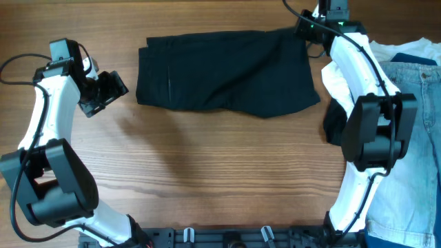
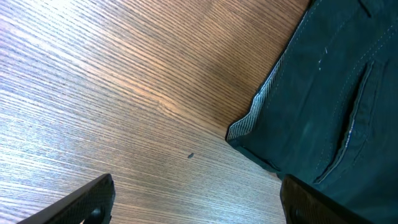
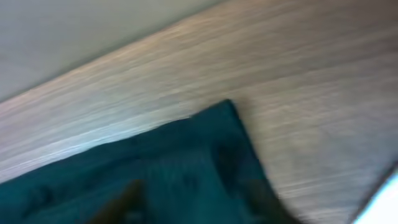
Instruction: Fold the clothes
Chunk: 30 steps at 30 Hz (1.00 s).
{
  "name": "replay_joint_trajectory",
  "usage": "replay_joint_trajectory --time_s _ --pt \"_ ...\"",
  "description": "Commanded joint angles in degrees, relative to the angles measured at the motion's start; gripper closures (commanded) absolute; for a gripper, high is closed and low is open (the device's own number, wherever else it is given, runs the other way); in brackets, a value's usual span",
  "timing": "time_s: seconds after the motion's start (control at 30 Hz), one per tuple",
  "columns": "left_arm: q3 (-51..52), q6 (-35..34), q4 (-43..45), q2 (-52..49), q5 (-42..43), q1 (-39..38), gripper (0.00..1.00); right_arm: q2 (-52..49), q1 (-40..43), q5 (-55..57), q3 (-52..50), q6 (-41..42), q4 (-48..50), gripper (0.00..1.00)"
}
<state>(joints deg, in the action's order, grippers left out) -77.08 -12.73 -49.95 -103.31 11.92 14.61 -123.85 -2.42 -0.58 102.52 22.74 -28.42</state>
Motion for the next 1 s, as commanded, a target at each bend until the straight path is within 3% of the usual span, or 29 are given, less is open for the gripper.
replay_joint_trajectory --time_s 0.0,0.17,0.23,0.3,0.33,0.4,0.57,0.63,0.67,0.83,0.97 --pt "0.0 0.8 0.0 0.2 0.4 -0.3 0.12 -1.2 1.4 3.1 0.6 1.3 -3.2 0.21" --pt "0.0 3.9 0.0 0.2 0.7 -0.3 0.09 -0.8 5.1 -13.9 0.1 -5.7 -15.9 0.36" --pt "0.0 6.6 1.2 -0.1 0.7 -0.3 0.08 -0.8 5.5 -20.9 -0.3 -14.8 -20.5 0.42" --pt "0.0 6.6 2.7 -1.0 0.9 -0.3 0.07 -0.8 5.2 -20.9 -0.7 -17.9 -25.0 0.39" --pt "0.0 6.6 3.2 -1.6 1.3 -0.3 0.07 -0.8 5.0 -18.0 -0.9 -16.4 -27.7 0.33" --pt "0.0 6.6 3.3 -2.6 1.8 -0.3 0.08 -1.1 4.9 -13.2 -1.7 -10.5 -31.0 0.35" --pt "0.0 6.6 3.2 -3.4 1.8 -0.3 0.07 -1.4 2.7 -18.6 -8.2 -13.6 -32.2 0.65" --pt "0.0 6.6 3.3 -3.4 1.8 -0.3 0.07 -1.4 1.2 -16.1 -10.8 -10.4 -34.2 0.81" --pt "0.0 6.6 3.2 -3.4 1.7 -0.3 0.07 -1.4 0.4 -14.8 -12.1 -8.6 -36.0 0.83" --pt "0.0 8.1 3.2 -3.4 1.7 -0.3 0.07 -0.2 -4.1 -6.5 -14.9 -7.3 -44.1 0.83" --pt "0.0 8.0 3.9 -3.4 1.8 -0.3 0.06 9.2 -2.8 -9.5 -13.2 -12.5 -35.9 0.71"
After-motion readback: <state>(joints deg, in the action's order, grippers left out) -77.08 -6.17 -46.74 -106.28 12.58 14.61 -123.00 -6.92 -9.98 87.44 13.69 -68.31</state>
